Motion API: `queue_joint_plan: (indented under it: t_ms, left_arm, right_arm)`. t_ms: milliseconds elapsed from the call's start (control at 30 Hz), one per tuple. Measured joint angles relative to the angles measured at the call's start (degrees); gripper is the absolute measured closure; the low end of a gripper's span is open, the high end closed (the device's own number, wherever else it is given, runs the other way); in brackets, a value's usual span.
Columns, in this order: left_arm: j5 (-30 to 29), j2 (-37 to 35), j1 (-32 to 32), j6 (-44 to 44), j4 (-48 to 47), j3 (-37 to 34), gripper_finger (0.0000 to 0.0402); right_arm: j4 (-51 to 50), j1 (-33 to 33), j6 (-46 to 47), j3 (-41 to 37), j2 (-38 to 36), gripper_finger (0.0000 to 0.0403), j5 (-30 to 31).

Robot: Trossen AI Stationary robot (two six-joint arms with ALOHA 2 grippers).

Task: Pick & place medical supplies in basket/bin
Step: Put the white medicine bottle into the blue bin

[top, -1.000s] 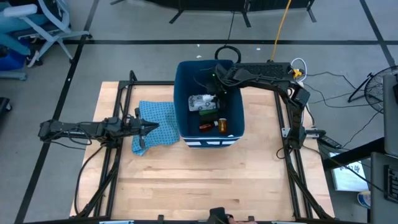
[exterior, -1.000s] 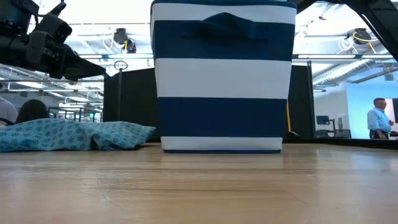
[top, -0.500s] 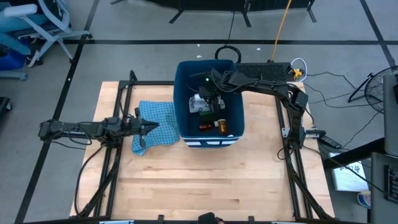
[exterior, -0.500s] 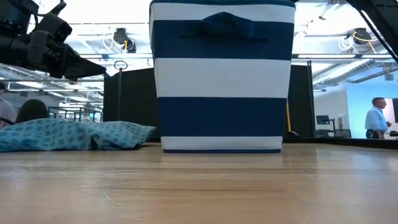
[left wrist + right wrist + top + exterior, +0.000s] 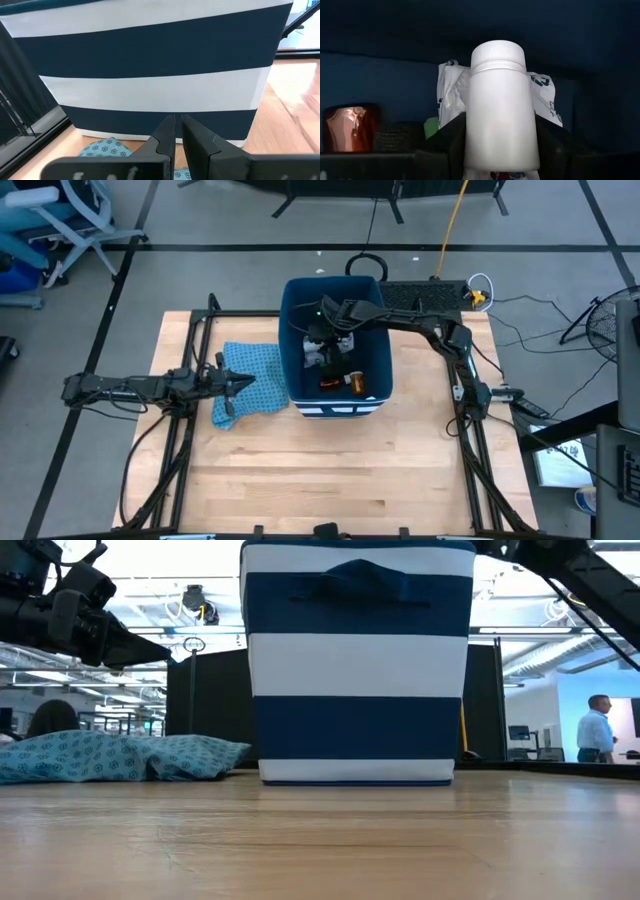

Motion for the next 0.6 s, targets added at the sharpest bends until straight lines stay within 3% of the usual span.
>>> queue_joint_plan:
  t_ms: [333, 600]
  left_arm:
    - [0.05, 0.02, 0.0, -0.07, -0.02, 0.0, 0.0366]
    - [0.26, 0.02, 0.0, -0.2, -0.07, 0.0, 0.0366]
  right_arm:
    - [-1.36, -0.64, 1.49, -0.14, 0.08, 0.023, -1.12]
    - [2.92, -0.52, 4.71, -0.34, -3.57, 0.0163, -0.71]
